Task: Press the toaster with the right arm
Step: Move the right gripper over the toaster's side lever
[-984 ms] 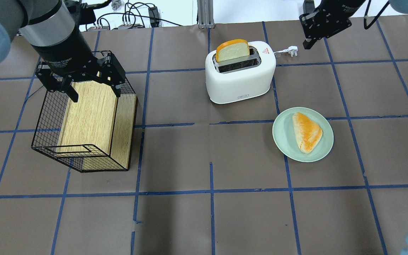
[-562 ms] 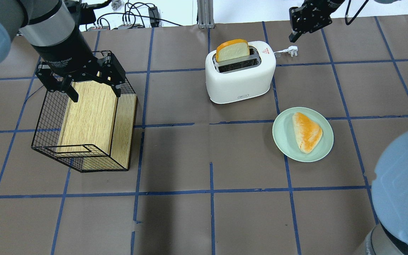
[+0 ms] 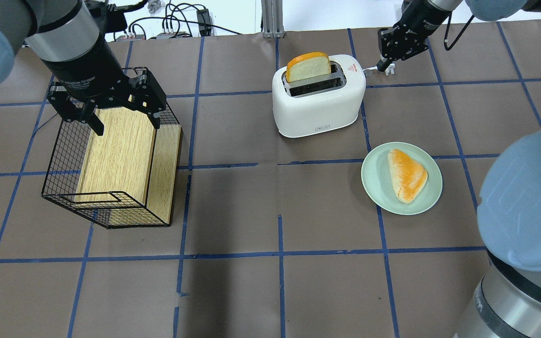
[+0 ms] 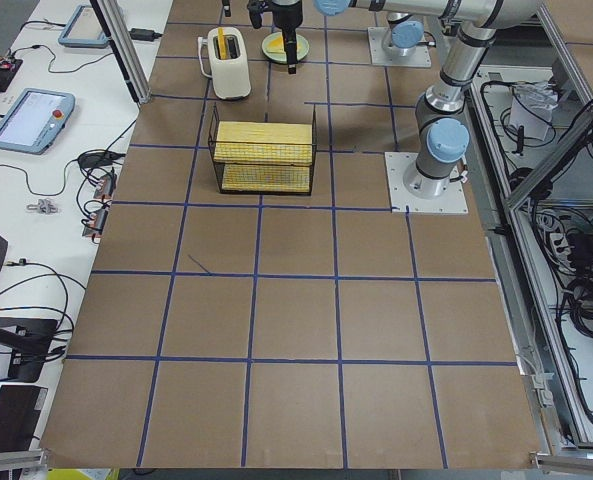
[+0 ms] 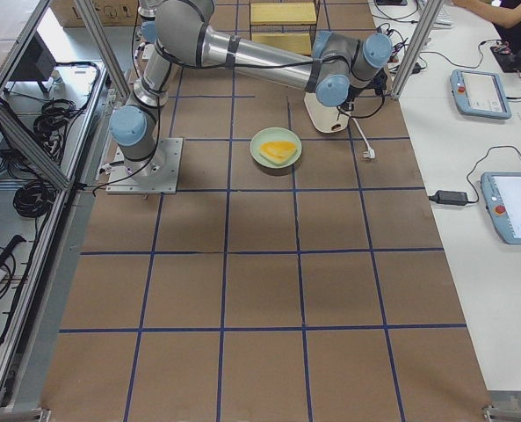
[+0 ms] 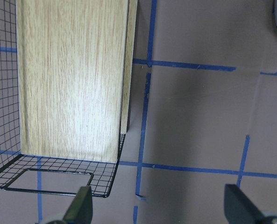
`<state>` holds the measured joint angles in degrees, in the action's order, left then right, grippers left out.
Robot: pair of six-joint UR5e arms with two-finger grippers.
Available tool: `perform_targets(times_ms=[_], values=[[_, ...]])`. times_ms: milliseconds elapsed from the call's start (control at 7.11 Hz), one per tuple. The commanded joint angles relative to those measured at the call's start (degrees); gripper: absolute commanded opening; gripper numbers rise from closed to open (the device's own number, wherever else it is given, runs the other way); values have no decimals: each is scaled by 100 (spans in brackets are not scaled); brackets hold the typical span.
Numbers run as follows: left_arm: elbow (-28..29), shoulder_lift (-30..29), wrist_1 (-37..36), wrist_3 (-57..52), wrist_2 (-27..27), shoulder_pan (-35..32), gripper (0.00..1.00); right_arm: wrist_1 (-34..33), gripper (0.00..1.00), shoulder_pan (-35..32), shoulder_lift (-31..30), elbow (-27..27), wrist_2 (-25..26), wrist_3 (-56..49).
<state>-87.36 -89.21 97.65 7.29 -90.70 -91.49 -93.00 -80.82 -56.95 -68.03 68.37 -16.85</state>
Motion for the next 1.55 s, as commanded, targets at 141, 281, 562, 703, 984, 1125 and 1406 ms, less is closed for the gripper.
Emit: perform_targets(times_ms=[141,281,562,703,984,1125,1406], values=[[-9,0,0,0,0,0,100,-34,8,-22,158,27,-184,-3],[-9,-9,0,0,0,0,100,-43,8,-22,280,97,-193,-3],[-9,0,0,0,0,0,100,-25,8,-31,403,290,-193,-3],[-9,0,0,0,0,0,100,-34,8,-31,404,291,-184,6],[-9,0,0,0,0,0,100,-34,8,-31,465,308,-184,6],[-9,0,0,0,0,9,100,-34,8,-39,483,300,-184,6],[0,0,0,0,0,0,100,-34,8,-57,527,300,-184,6]])
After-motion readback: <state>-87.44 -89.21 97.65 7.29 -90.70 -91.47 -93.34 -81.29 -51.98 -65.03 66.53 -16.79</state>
